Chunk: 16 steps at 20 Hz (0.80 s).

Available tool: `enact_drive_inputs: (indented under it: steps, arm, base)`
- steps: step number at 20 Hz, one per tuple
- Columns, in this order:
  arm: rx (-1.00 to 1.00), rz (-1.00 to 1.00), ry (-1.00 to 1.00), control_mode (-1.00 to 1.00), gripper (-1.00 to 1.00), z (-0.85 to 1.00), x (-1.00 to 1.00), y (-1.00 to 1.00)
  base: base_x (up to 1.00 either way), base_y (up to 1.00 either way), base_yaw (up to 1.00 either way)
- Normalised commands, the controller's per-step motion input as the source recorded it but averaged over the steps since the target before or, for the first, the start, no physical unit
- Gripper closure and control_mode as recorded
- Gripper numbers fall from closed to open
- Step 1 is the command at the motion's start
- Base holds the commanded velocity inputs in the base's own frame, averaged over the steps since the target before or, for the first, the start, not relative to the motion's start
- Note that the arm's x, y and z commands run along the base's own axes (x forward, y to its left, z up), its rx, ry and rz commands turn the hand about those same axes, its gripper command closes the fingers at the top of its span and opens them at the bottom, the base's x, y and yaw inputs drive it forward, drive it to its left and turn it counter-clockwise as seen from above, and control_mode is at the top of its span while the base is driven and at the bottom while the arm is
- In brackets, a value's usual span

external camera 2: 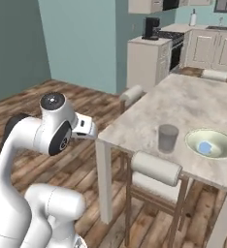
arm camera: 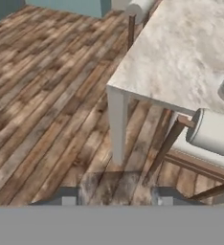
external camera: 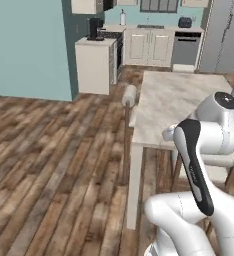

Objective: There are two ice cubes in the ice bowl. Place both ice cubes in the glass cup.

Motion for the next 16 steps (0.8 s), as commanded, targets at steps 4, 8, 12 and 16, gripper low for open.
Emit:
enact_drive_inputs:
  steps: [4, 8, 12, 16]
  arm:
    - [0.0, 0.0, 0.0, 1.0, 1.0, 0.0, 0.0, 0.0]
    - [0.0, 0.0, 0.0, 1.0, 1.0, 0.0, 0.0, 0.0]
    - [0.0, 0.0, 0.0, 1.0, 1.0, 0.0, 0.0, 0.0]
    - [0.0, 0.0, 0.0, 1.0, 1.0, 0.0, 0.0, 0.0]
  base:
    - [0.41, 0.23, -0.67]
    - [0.4, 0.24, -0.62]
    - [0.27, 0.06, -0.44]
    - [0.0, 0.0, 0.0]
